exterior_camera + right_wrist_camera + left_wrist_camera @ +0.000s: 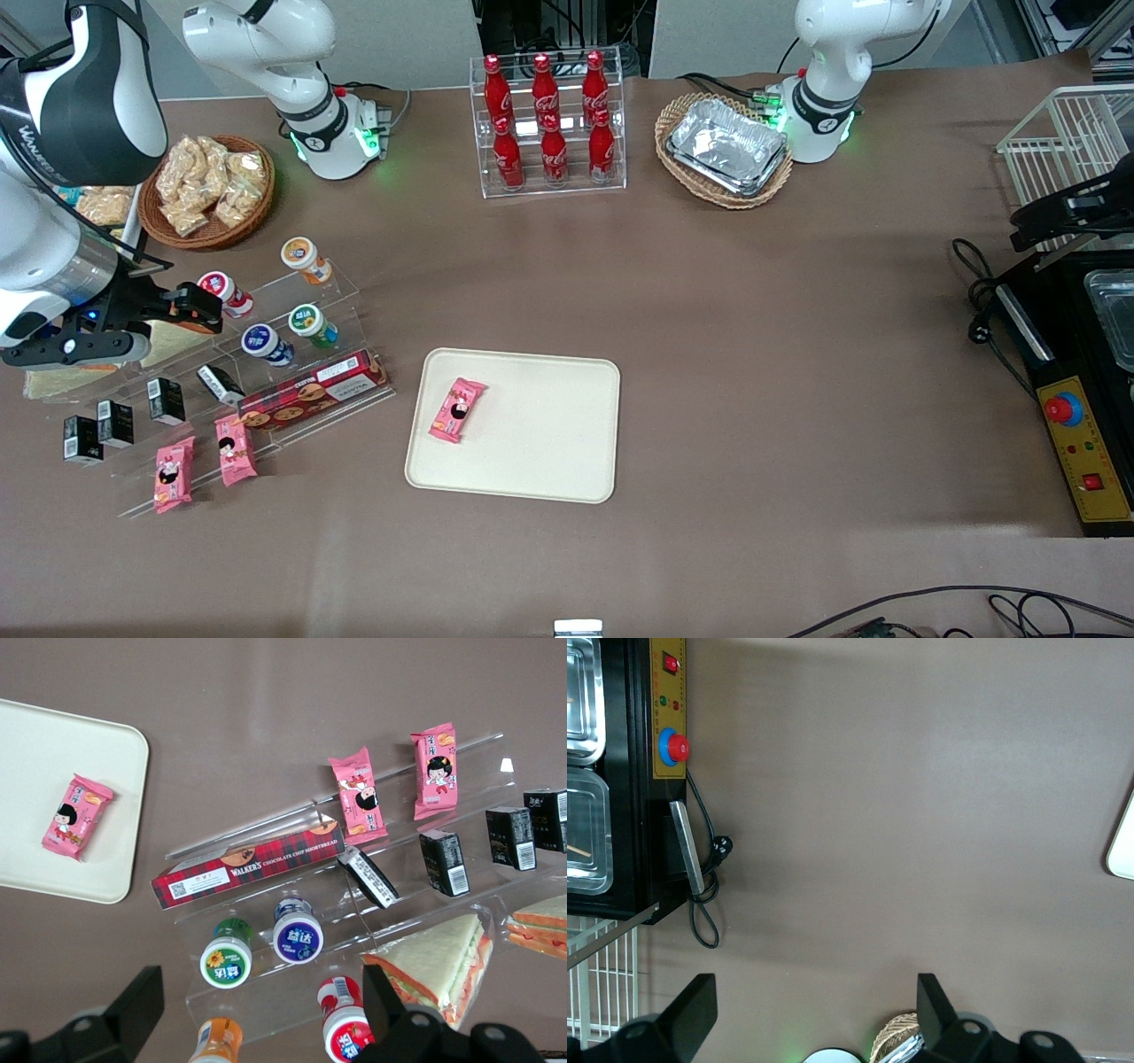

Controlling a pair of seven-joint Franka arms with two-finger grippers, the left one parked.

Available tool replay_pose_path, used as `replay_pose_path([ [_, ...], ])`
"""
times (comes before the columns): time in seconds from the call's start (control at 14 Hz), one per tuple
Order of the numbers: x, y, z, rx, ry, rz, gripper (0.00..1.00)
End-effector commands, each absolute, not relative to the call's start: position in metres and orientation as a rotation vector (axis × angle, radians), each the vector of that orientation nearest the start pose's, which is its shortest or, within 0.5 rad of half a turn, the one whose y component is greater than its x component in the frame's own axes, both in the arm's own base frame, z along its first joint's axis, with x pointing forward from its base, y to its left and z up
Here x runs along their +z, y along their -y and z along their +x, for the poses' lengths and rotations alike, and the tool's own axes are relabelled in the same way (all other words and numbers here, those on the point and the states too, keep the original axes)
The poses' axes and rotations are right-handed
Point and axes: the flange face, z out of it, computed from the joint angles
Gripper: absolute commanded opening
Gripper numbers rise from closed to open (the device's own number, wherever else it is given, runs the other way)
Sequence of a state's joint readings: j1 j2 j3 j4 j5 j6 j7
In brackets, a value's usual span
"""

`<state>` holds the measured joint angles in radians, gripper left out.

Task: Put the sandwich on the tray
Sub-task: 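Move the right gripper toward the wrapped sandwiches on the acrylic rack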

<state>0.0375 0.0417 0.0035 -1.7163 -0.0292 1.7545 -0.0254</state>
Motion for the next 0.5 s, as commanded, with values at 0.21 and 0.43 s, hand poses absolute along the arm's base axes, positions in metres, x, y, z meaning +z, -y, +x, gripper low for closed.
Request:
replay_pose_path([
  [0.21, 0.5494, -0.0185, 0.5817, 0.005, 0.124, -3.181, 1.0],
  [0.43, 0.5499, -0.0172, 0.5824, -0.005, 0.124, -3.186, 1.0],
])
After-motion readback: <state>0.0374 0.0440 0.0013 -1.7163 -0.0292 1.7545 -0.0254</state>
